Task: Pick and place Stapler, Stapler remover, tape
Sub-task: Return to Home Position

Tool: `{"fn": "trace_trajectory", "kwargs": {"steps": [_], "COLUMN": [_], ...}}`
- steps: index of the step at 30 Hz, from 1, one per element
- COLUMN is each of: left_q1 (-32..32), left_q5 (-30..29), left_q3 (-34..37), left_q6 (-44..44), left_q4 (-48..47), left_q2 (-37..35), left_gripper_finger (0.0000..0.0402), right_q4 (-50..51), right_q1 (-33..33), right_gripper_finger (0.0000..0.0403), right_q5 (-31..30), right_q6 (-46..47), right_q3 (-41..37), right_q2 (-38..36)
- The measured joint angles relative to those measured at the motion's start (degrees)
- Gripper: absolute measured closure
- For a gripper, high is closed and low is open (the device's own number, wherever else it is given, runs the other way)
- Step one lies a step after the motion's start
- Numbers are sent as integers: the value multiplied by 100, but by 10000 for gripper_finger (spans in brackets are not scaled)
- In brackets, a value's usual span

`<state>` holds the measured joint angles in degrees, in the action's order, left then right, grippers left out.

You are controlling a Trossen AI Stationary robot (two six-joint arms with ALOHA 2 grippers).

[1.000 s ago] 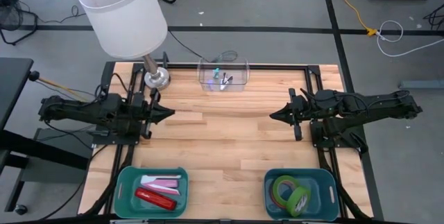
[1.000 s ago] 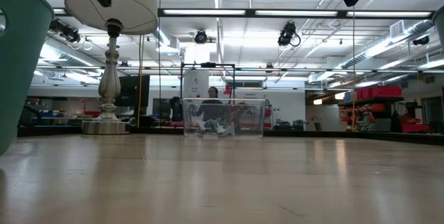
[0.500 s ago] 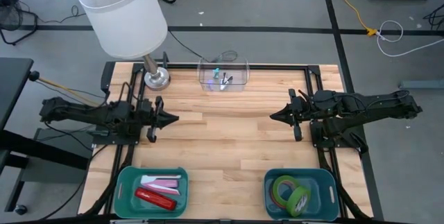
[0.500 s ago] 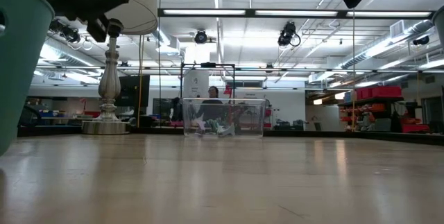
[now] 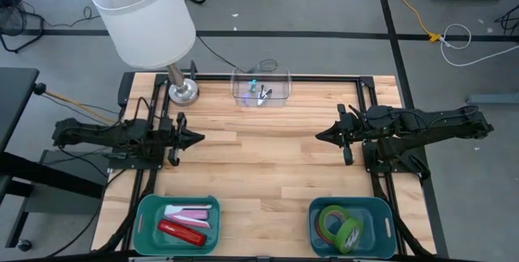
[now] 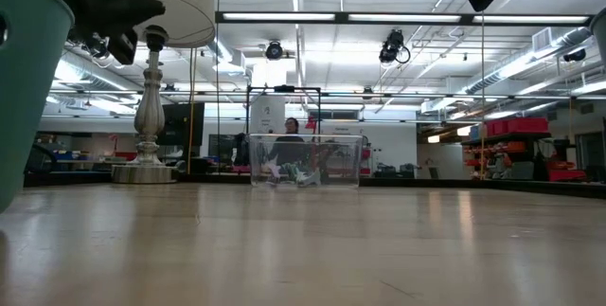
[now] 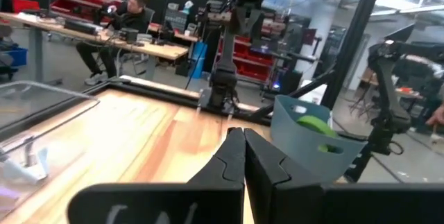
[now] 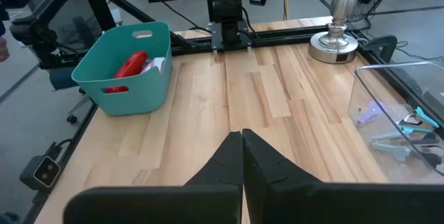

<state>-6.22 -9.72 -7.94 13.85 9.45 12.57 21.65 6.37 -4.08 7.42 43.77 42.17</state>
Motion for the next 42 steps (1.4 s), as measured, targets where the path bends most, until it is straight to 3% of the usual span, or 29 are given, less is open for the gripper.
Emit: {"fn": "trace_trajectory", "kwargs": {"steps": [11,25,29,42], "left_q1": [0,0,-2,0], "left_q5": [-154,-274,-573,-531], "left_q3": [0,0,0,0], "left_q6": [-307,-261,25,153], "left_q4": [-318,-428,-515,-540], "left_q2": [-486,-486,-486,-471], "left_gripper_finger": [401,401,399,383], "right_q4": [-7,-13,-11,-28], "right_q1": [0,-1,0,-2], "right_gripper_finger": [403,403,403,403], "right_q5": [0,-2,-2,0], "right_q6": [61,-42,-42,-120], "right_q3": [0,-2,-2,-2], "right_q2": [0,49,57,57]}}
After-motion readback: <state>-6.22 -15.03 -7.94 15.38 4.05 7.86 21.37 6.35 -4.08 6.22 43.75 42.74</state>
